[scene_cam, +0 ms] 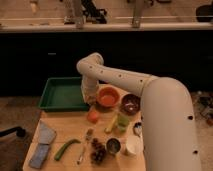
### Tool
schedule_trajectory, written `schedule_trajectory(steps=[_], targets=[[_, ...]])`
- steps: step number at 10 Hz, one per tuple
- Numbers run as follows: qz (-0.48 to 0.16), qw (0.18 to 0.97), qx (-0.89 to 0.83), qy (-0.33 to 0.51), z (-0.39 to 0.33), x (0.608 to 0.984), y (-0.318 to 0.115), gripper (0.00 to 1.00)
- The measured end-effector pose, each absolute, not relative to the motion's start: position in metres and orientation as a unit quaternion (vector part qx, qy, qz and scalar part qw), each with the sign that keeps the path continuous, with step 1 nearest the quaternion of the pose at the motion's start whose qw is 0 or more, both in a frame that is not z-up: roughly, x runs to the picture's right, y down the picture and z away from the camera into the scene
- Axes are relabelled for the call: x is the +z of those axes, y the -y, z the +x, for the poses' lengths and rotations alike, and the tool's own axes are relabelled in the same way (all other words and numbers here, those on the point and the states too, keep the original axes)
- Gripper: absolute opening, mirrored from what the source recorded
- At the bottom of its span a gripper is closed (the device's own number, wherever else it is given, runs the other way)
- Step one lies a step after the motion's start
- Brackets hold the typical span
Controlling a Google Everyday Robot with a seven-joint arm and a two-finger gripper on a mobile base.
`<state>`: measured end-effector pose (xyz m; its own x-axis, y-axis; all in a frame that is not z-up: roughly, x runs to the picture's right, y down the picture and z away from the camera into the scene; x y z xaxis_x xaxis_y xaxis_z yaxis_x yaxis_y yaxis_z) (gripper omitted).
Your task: Place eraser in red bowl
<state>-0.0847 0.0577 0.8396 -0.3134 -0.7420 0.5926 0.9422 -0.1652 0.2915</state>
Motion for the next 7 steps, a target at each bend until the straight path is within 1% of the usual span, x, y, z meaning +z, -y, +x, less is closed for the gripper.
schedule_trajectory(steps=[3, 7], targets=[[-0.178, 0.579, -0.729, 0.318, -0.069, 0.857, -0.065, 0.0], [-0.19, 0.598, -0.713, 0.313, -0.046, 0.867, -0.061, 0.0]])
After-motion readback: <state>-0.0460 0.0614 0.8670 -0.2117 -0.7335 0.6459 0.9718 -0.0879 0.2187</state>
